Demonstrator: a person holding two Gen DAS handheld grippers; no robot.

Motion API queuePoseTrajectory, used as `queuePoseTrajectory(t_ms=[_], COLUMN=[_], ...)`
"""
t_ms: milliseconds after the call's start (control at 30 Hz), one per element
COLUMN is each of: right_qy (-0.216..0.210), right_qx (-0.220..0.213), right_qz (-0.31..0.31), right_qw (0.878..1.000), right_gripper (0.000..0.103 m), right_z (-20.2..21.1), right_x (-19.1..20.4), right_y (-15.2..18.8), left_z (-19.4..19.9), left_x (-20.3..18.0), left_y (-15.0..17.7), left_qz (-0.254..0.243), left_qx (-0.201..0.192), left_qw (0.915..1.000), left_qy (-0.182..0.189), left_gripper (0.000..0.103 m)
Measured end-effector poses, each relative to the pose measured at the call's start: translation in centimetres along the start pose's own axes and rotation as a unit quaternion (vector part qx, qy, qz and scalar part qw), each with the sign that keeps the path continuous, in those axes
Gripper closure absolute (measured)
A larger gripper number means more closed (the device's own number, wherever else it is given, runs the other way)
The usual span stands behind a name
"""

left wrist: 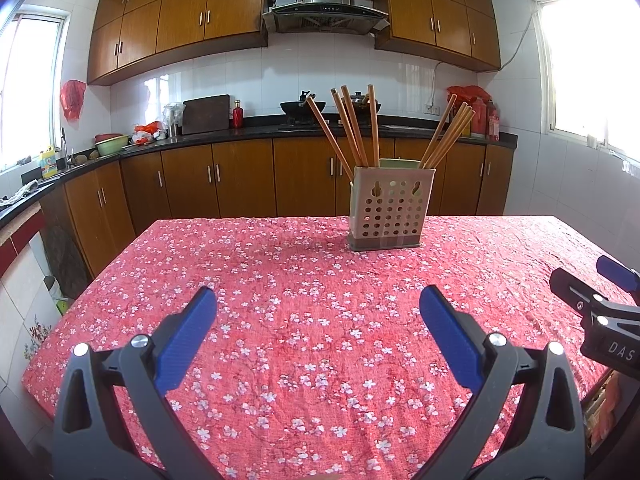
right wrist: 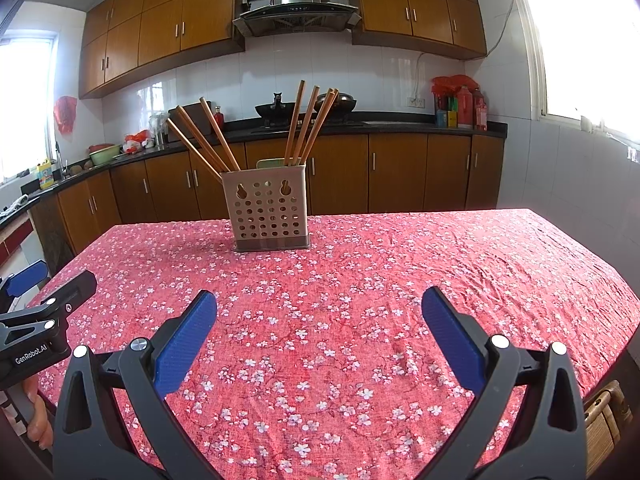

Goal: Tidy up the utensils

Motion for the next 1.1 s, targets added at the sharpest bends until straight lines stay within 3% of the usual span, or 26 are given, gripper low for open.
queuePoseTrajectory(t_ms=[1100], right_qy=[-0.001], right_qx=[0.001], right_qz=[-0.001], right_qw=[1.0], right_gripper=[0.002], right_z=[0.0], right_x=[-0.07], right_y=[0.06], left_z=[-0.22], left_x=[-0.39], left_y=[0.51], left_qz=[0.002], left_qx=[0.009], left_qw=[1.0], left_qy=[-0.001], left_gripper=[0.004])
Point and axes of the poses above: each gripper's, at about its wrist camera, not at the fingertips, and z roughly against the way its jaws point, x to its left, y to its underside, the point moved 8 cm from there along -z, roughly the way its jaws point, and after that the axes turned 9 degrees about -y, right-handed, at the moved point
